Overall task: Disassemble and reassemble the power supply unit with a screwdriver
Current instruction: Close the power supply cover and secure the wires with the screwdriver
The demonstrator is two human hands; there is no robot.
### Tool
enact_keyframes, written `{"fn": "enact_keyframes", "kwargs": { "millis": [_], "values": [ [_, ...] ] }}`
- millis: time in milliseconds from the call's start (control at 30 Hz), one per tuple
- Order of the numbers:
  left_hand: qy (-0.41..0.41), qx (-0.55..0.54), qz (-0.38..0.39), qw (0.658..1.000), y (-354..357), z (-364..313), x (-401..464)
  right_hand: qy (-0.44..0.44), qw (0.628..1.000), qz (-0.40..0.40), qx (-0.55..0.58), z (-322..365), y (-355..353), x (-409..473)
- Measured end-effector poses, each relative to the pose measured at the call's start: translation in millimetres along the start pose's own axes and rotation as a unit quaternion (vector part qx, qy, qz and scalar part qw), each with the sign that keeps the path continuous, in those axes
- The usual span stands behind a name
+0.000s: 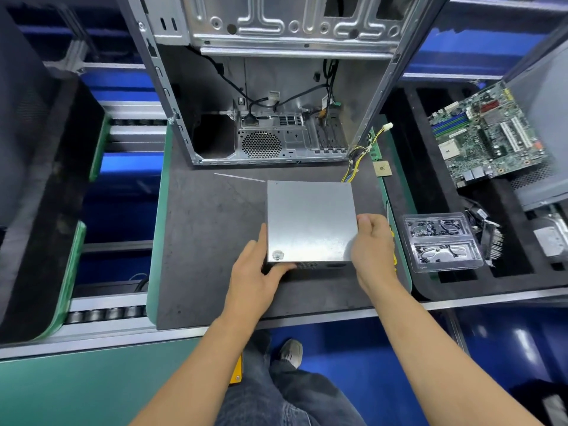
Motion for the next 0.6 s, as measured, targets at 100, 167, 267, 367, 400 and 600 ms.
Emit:
{"fn": "enact_keyframes", "kwargs": {
  "millis": [100, 167, 267, 367, 400, 600],
  "values": [
    [0.010, 0.012, 0.002, 1.000, -0.4, -2.0, 1.0, -0.009, 1.000, 0.012, -0.006, 0.4, 0.1, 1.1],
    [0.010, 0.026, 0.025, 0.999, -3.7, 1.1, 5.5, -0.020, 0.999, 0.033, -0.015, 2.7, -0.7, 3.4],
    [0.013, 0.042, 0.051, 0.998, -16.1, 1.9, 12.7, -0.068, 0.996, 0.034, -0.049, 14.8, -10.0, 17.6],
    [0.025, 0.013, -0.041, 0.999, -42.4, -7.4, 26.4, -0.133, 0.988, 0.038, -0.065, 38.0, -15.1, 36.9],
    [0.018, 0.015, -0.071, 0.997, -49.2, -11.6, 35.0, -0.158, 0.983, 0.042, -0.080, 47.0, -14.3, 42.3],
    [0.082, 0.091, -0.089, 0.988, -51.9, -59.0, 85.1, -0.297, 0.910, 0.144, -0.251, 83.3, 7.5, 54.8]
  ]
}}
Point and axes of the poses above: each hand's wrist, its own x-axis towards the middle knuckle, its own y-axis out of the palm, z = x × y, the point moved 7 cm from there along x, towards the middle knuckle, and after that the axes turned 9 degrees about -y, right-handed, at the moved point
